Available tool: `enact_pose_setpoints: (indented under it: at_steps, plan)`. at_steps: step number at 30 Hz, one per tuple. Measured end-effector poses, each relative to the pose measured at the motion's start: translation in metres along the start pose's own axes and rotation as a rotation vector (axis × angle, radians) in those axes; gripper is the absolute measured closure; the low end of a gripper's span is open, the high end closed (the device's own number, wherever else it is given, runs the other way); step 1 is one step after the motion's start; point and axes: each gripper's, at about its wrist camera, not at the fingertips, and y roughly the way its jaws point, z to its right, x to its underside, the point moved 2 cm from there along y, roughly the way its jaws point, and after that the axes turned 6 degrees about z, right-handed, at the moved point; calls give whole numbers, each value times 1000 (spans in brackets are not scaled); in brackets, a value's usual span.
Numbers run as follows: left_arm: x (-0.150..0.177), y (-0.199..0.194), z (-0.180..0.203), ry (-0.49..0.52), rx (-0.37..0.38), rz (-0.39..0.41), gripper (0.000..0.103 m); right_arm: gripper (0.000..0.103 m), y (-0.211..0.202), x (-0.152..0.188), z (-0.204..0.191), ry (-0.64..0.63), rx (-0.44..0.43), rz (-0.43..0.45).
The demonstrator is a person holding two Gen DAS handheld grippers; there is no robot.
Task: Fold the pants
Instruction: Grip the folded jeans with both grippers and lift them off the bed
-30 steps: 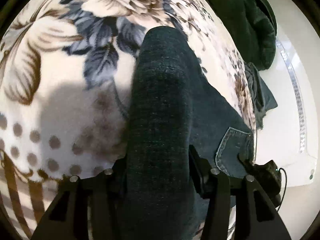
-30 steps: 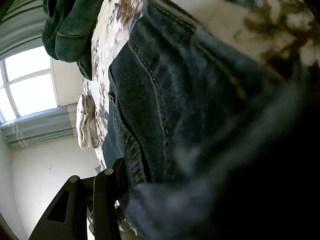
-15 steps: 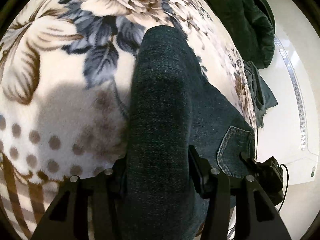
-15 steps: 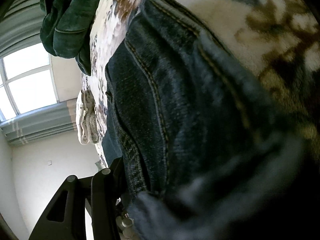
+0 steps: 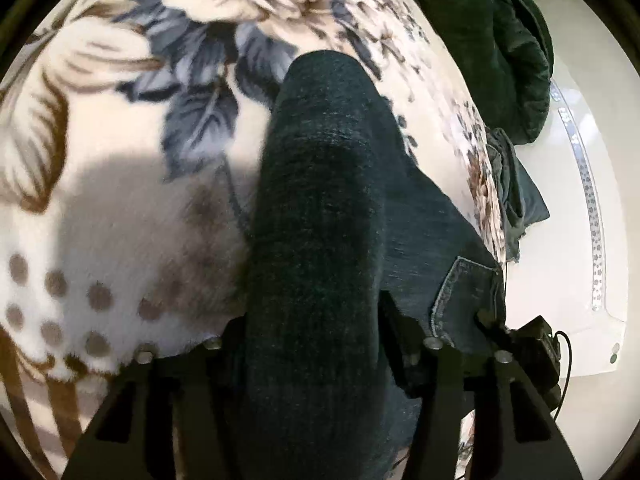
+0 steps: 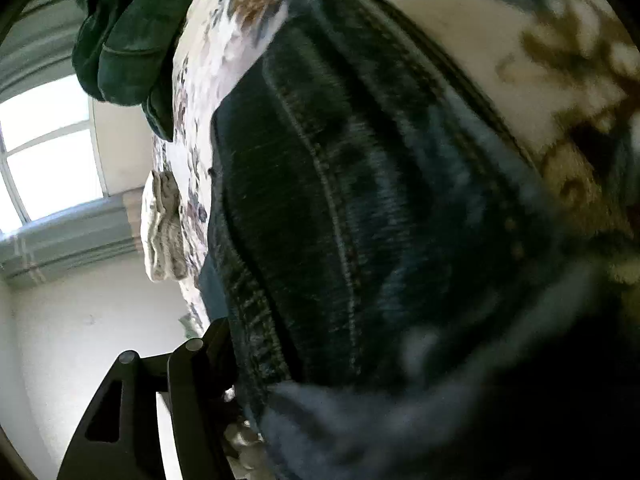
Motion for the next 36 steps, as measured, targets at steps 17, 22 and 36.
enact_pose_setpoints:
  at_steps: [17, 22, 36]
  plan:
    - [-24, -111, 67, 17, 27, 82, 76, 65, -38, 10, -101, -150, -4, 26]
    - [-65, -172, 89, 43, 31, 134, 76, 65, -46, 16, -177, -193, -34, 15]
    - [-292, -296, 51, 106, 102, 229, 76, 65, 67, 27, -433, -257, -112, 90]
